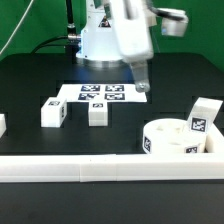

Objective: Assemble stool

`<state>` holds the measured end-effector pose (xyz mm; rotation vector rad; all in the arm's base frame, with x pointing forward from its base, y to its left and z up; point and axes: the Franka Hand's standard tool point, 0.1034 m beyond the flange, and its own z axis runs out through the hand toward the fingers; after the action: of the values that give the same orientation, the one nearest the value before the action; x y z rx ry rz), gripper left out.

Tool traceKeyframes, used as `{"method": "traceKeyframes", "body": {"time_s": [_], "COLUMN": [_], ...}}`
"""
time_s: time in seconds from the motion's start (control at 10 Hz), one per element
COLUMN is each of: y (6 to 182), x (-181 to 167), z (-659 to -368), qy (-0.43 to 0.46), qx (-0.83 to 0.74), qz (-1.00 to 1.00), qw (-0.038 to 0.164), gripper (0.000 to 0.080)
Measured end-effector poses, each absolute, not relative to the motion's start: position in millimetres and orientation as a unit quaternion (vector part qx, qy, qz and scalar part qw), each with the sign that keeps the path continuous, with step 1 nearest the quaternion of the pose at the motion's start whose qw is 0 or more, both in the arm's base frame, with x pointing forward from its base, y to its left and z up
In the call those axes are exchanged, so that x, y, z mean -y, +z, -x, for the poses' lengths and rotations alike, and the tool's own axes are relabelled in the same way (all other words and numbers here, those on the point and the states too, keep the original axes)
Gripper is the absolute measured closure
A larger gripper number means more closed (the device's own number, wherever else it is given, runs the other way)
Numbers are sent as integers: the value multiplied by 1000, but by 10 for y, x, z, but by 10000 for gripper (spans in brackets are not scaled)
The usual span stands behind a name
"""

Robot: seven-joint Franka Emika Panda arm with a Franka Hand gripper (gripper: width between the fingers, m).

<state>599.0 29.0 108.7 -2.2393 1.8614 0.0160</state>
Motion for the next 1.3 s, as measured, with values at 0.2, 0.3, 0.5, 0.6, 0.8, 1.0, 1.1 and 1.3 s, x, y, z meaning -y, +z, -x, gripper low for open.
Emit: {"method": "traceKeyframes", "body": {"time_s": [0.2, 0.3, 0.5, 0.6, 0.8, 1.0, 1.1, 1.3], "y": [1081, 1081, 1080, 1087, 1102, 1092, 1091, 1072], "x": [-283, -283, -274, -230, -139, -117, -116, -80], "z": [-5990, -5990, -5989, -5998, -6005, -6003, -6003, -5999], "qy": [-3, -7, -17, -29, -41, -49, -51, -61], "qx": [-578, -552, -478, -392, -291, -216, -188, -103], "qz": [808, 826, 871, 916, 953, 973, 979, 991], "qw": [114, 114, 108, 85, 70, 65, 64, 52], "gripper": [151, 151, 151, 151, 151, 151, 151, 151]}}
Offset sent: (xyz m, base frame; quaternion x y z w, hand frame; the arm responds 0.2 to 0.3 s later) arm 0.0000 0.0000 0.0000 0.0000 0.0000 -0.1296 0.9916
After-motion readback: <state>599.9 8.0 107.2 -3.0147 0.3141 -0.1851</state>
